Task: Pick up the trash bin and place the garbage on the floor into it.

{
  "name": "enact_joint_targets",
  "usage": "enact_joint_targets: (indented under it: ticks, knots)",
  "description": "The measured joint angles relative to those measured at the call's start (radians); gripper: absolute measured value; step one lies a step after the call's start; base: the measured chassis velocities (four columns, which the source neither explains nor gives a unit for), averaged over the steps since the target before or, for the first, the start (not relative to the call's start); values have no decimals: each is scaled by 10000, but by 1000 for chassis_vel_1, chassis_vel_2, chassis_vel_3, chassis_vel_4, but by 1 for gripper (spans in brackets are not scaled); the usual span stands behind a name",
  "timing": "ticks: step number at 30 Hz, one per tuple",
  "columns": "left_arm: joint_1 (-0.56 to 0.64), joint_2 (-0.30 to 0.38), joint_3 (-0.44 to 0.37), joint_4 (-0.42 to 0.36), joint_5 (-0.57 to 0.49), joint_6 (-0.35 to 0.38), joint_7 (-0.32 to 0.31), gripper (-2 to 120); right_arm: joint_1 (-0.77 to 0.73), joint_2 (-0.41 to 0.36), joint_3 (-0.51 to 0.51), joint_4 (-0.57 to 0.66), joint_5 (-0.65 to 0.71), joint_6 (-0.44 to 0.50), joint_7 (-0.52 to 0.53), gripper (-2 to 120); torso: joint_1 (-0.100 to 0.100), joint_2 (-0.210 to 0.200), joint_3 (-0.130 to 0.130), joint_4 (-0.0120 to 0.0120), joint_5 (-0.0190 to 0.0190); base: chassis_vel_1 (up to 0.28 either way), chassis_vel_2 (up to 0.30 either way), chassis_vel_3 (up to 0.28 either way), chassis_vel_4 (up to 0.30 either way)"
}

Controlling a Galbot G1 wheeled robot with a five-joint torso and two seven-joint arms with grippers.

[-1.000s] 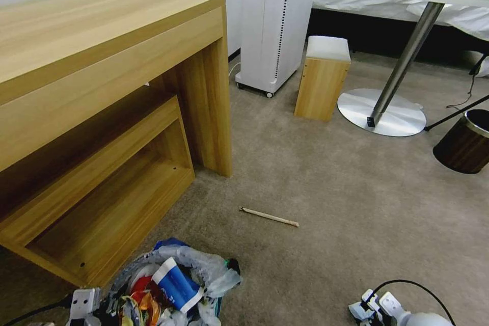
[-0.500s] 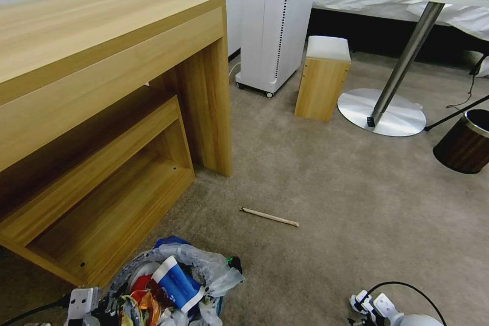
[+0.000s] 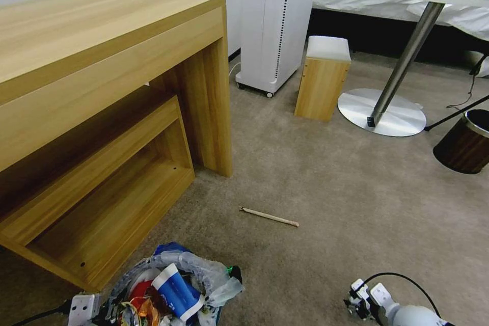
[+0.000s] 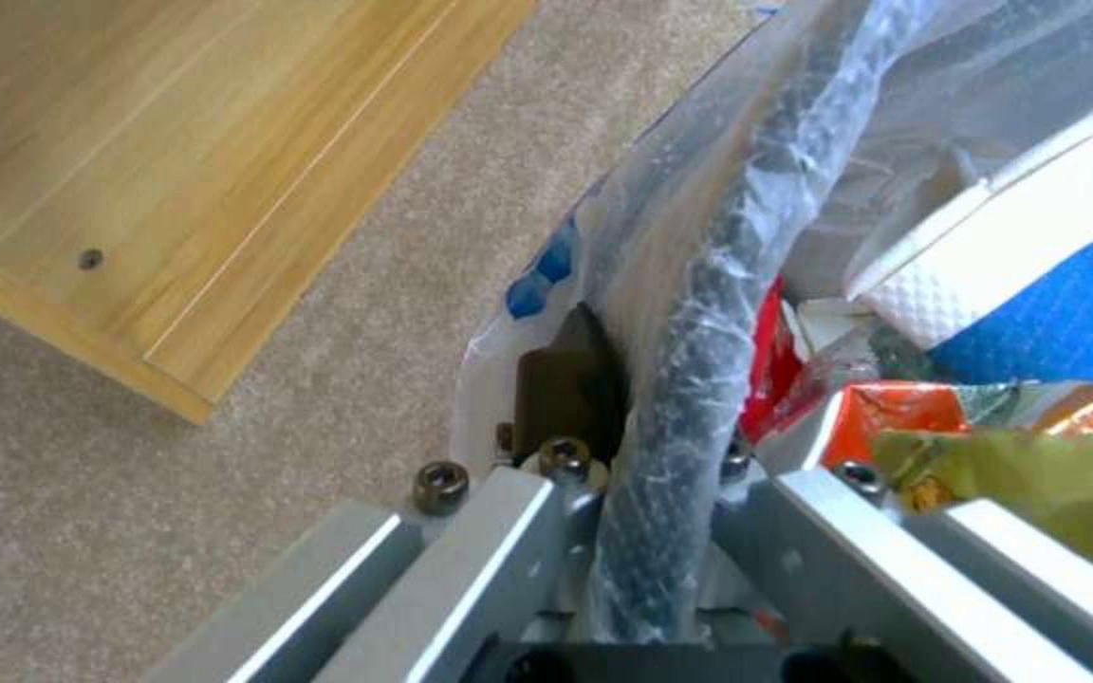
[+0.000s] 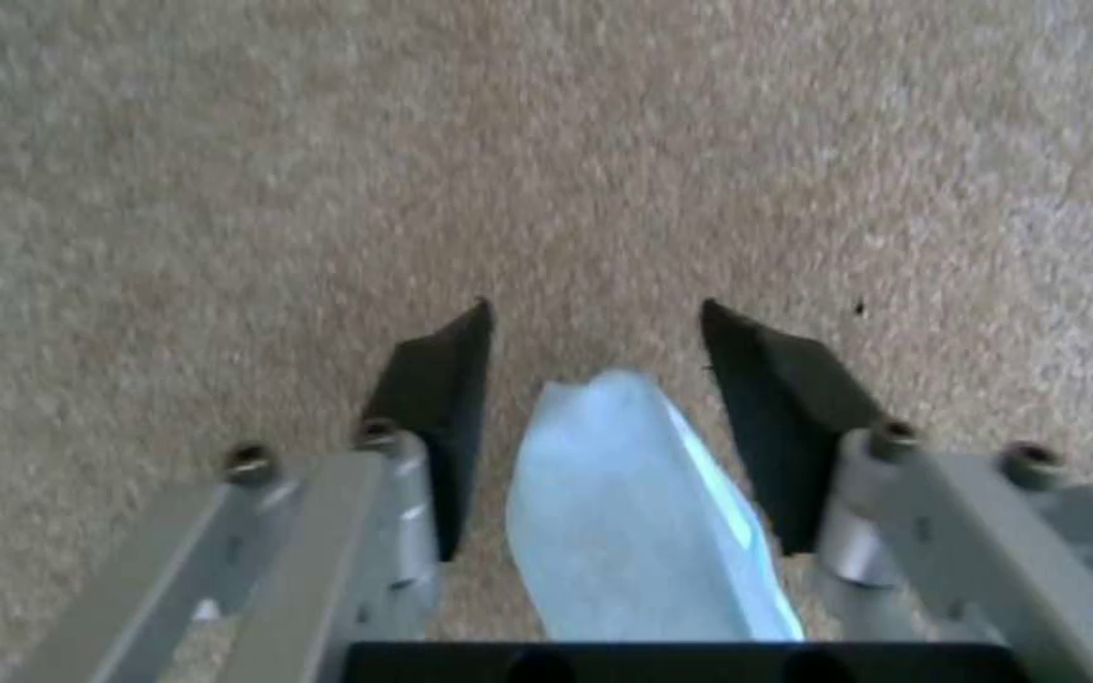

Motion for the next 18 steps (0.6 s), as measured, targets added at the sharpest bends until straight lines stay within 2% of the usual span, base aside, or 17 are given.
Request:
enact_joint_targets:
  ticks: [3, 6, 7, 8, 11, 13, 15, 16, 18]
  knots:
    - [-29, -8, 81, 95, 81, -16, 24, 0, 65, -20, -31, -14, -30, 6, -11, 25, 0, 0, 0, 0, 0, 0, 0, 0, 0]
    - [-45, 49, 80, 145, 79, -21, 37, 0, 87, -35, -29, -51, -68, -173, 25, 18, 0, 0, 0, 0, 0, 0, 0, 0, 0]
    - [-48, 72, 68, 150, 73, -21, 37, 0, 79, -54, -25, -52, -113, -348, 33, 24, 0, -1, 0, 0, 0, 0, 0, 0, 0]
    - [-48, 72, 68, 150, 73, -21, 37, 0, 79, -54, -25, -52, -113, -348, 33, 24, 0, -1, 0, 0, 0, 0, 0, 0, 0]
    - [-46, 145, 16, 163, 46, -22, 37, 0, -21, -116, -10, -48, -180, -569, 118, 38, 0, 0, 0, -1, 2, 0, 0, 0, 0]
    - [-42, 150, 14, 165, 31, -22, 39, 0, -46, -151, 0, -65, -235, -607, 122, 41, 0, 0, 0, -1, 1, 0, 0, 0, 0]
    - [-43, 151, 13, 205, 20, -24, 48, 0, -74, -229, 16, -115, -293, -641, 123, 52, 0, -1, 0, 0, 0, 0, 0, 0, 0]
    - [-43, 151, 13, 205, 20, -24, 48, 0, -74, -229, 16, -115, -293, -641, 123, 52, 0, -1, 0, 0, 0, 0, 0, 0, 0]
    - [-42, 151, 16, 256, 18, -29, 80, 0, -118, -329, 29, -152, -326, -660, 113, 64, 0, -1, 0, 0, 1, 0, 0, 0, 0]
